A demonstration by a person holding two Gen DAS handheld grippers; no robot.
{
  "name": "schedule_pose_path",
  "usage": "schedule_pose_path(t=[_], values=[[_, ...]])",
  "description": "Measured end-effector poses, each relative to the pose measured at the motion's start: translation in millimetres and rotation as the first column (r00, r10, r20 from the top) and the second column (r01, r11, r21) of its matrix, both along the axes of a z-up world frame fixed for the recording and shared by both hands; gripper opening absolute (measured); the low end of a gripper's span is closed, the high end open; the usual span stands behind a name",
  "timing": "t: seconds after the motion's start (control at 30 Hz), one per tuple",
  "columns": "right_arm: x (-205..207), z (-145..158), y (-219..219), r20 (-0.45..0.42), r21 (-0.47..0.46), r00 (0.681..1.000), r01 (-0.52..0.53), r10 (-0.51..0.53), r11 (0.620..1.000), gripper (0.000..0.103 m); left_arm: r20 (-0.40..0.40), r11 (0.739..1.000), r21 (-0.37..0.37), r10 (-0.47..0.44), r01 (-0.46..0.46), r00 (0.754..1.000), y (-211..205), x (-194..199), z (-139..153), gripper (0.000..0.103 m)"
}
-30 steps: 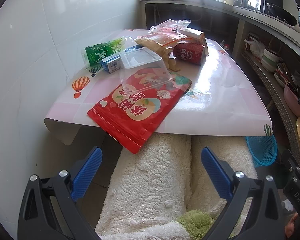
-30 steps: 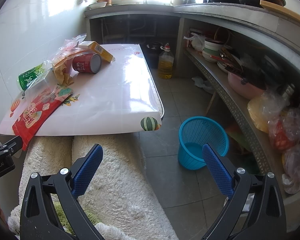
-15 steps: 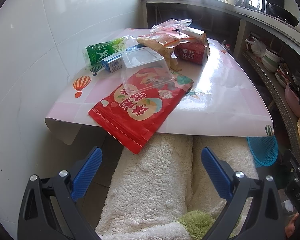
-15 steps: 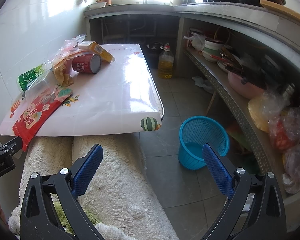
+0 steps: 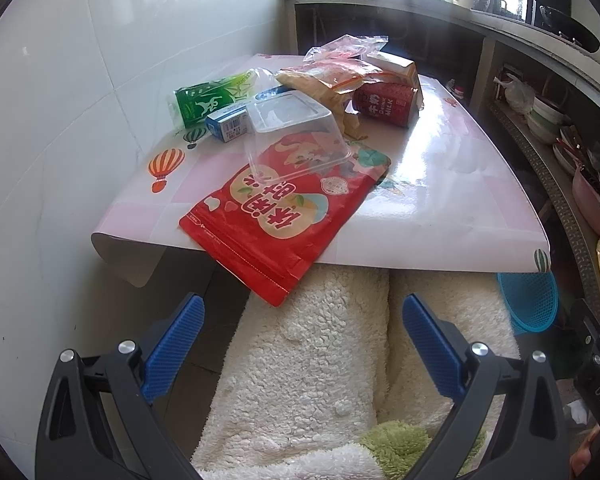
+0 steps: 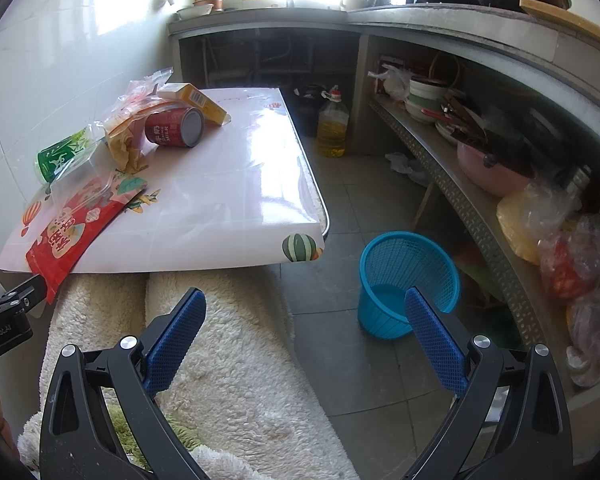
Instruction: Collect trash
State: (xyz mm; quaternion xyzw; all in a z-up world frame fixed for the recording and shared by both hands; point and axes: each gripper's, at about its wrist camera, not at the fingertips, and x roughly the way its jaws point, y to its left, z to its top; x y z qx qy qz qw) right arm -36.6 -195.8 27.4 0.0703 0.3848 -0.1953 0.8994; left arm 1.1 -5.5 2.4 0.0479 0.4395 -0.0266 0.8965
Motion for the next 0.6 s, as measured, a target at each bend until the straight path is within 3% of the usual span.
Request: schedule_pose_path(t=[0.6], values=[[1.0,-1.1,1.2,0.002,0.01,1.0,-0.002,0.002,1.0,0.095,-0.014,1.0,0.013,0.001,-0.001,1.0,0.7,0.7,-6.8,0.097]])
